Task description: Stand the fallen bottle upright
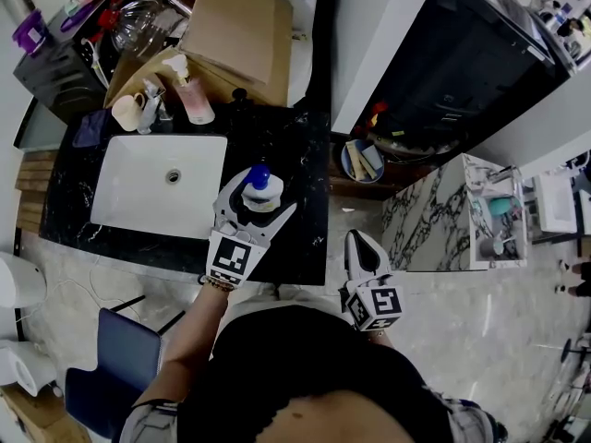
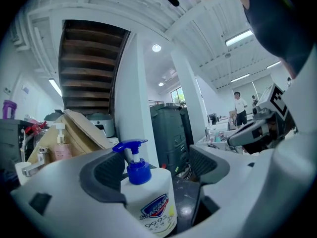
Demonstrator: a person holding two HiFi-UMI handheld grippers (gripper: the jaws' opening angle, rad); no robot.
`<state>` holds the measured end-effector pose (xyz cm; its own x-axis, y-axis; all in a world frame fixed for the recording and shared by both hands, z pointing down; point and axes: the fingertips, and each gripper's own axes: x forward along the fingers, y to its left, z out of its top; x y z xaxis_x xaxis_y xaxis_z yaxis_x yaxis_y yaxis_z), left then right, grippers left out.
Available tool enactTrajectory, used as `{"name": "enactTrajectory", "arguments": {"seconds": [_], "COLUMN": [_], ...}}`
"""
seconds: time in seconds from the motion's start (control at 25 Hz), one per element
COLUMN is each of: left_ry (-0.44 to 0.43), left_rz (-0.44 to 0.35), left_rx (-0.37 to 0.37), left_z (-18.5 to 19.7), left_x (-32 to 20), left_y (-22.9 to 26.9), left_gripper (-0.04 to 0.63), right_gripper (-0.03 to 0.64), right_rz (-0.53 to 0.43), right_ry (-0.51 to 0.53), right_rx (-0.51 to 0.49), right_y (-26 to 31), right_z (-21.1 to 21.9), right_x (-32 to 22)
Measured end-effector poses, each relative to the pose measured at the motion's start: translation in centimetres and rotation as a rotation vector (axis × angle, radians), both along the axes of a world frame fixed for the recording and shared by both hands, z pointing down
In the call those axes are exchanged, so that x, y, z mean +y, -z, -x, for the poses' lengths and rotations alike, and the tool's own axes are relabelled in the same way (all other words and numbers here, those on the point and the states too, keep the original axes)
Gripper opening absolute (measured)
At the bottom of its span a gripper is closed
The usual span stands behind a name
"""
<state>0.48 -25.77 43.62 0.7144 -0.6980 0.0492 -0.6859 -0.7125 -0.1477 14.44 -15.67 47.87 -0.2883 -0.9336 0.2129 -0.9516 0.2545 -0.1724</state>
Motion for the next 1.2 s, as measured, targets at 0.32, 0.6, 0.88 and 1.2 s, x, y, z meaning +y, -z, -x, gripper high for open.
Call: {"name": "enactTrajectory", "arguments": {"seconds": [0.32, 0.6, 0.88, 1.2], "left_ry": [0.034, 0.056, 0.102, 0.147], "left_rz": [-0.015, -0.026, -0.013, -0.083], "left_rx": [-0.071, -0.078, -0.052, 0.073], "left_z": [0.6, 1.4, 3.4, 7.0], "left_x": [-0.1, -0.4, 0.0, 2.4], "left_y": [-0.7, -0.5, -0.4, 2.9], "left_gripper": [0.414, 0.434, 0.434, 0.434], "right_gripper": [0.003, 0.003, 0.003, 0.003], "right_rz": [-0.004, -0.008, -0.011, -0.016], "right_ry": [0.003, 0.01, 0.025, 0.058], "right_rx": [0.0, 0.003, 0.004, -0.002], "right_y": [0.1, 0.1, 0.1, 0.3], "right_z": [-0.1, 0.0, 0.4, 1.6], "right_x": [0.1, 0.1, 0.1, 0.1]}}
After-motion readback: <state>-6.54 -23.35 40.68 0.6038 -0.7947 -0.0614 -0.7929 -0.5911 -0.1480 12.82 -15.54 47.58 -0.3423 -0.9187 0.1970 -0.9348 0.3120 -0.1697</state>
